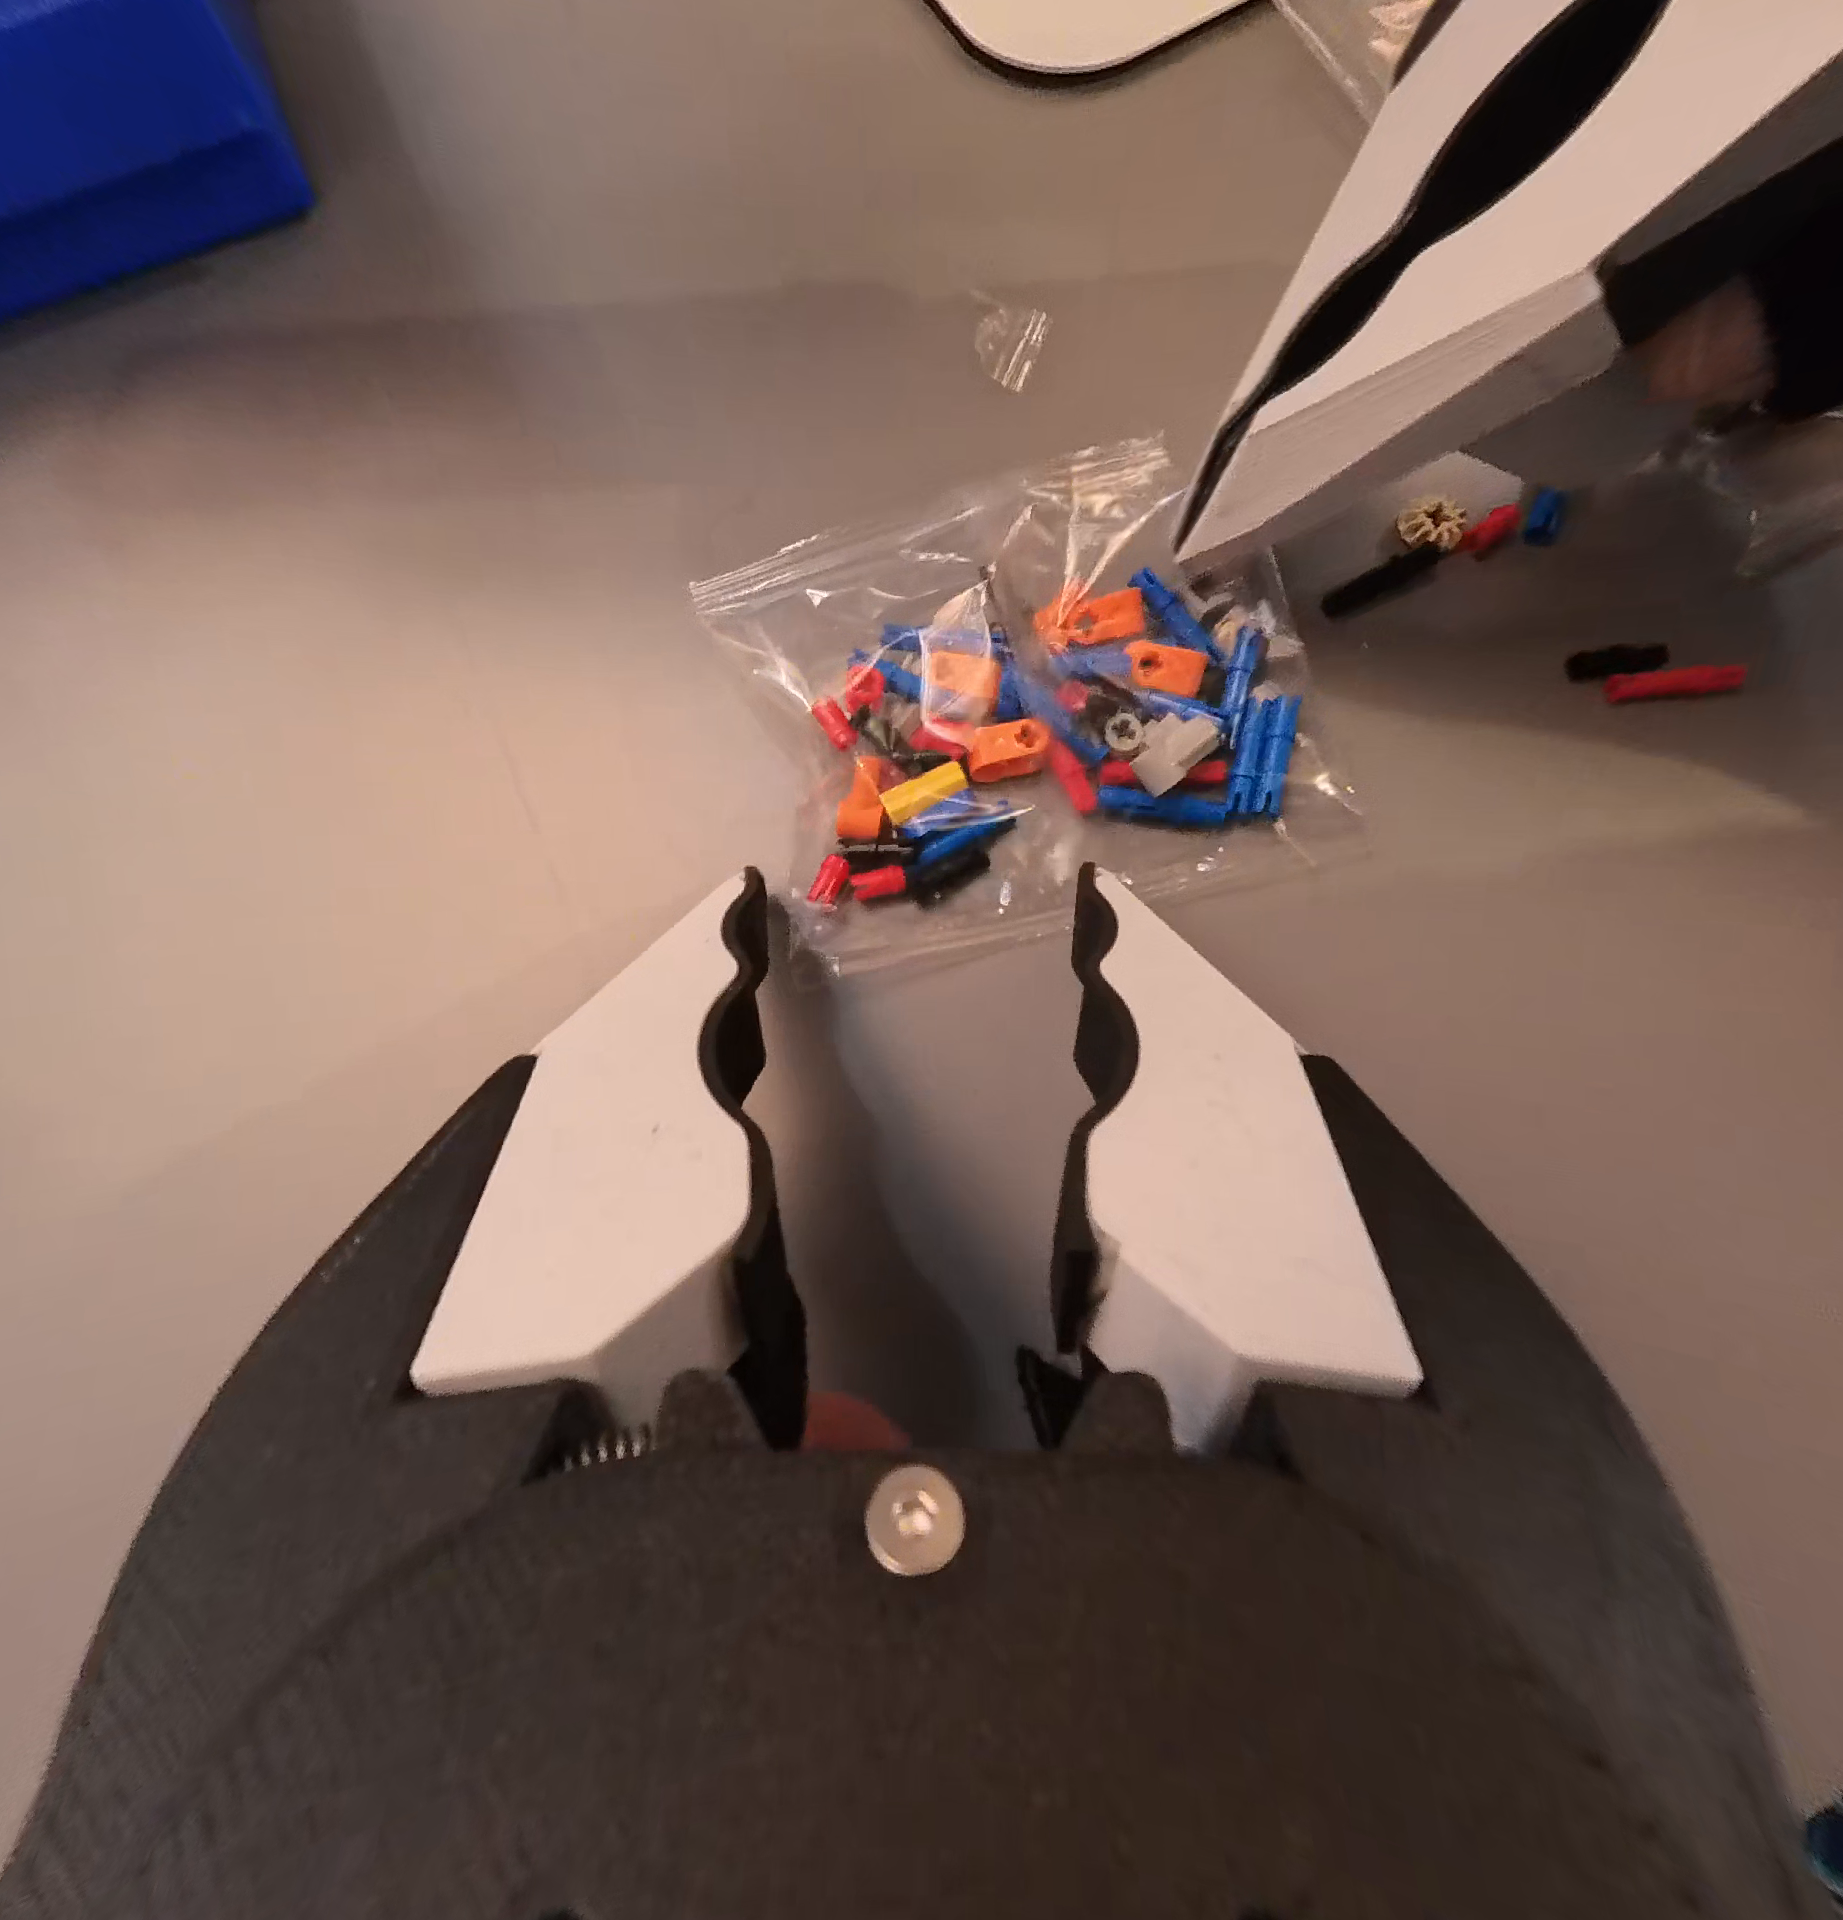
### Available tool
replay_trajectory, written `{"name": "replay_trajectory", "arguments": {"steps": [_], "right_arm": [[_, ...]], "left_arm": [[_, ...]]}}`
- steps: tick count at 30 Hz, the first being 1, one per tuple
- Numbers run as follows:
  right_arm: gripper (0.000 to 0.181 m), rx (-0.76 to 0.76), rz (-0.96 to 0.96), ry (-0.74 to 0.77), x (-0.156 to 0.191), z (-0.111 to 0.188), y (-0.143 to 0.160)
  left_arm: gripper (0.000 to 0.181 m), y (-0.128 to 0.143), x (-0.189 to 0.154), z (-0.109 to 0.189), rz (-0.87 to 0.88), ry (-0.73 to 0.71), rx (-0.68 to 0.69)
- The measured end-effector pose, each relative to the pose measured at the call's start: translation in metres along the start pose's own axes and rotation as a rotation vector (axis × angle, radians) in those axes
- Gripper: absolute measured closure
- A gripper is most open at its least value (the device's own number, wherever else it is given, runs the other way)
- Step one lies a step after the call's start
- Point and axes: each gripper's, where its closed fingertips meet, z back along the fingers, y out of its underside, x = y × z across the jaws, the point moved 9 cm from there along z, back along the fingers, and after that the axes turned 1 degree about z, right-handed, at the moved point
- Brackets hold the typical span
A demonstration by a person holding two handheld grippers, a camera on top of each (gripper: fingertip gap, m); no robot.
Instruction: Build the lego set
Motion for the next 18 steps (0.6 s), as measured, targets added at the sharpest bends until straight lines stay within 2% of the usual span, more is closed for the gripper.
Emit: {"name": "replay_trajectory", "arguments": {"steps": [1,8,15,18], "right_arm": [[0.181,-0.005,-0.001,-0.001,0.001,0.001,0.000],[0.181,-0.041,0.007,0.012,0.015,0.010,0.003],[0.181,-0.078,0.014,0.063,0.031,0.013,0.014],[0.181,-0.035,0.019,0.049,0.038,0.009,0.022]], "left_arm": [[0.125,0.000,0.000,0.000,0.001,0.001,-0.002],[0.124,0.000,0.001,0.000,0.006,0.030,-0.005],[0.120,-0.003,0.000,0.002,0.054,0.139,-0.017],[0.120,-0.003,-0.001,0.002,0.065,0.164,-0.019]]}}
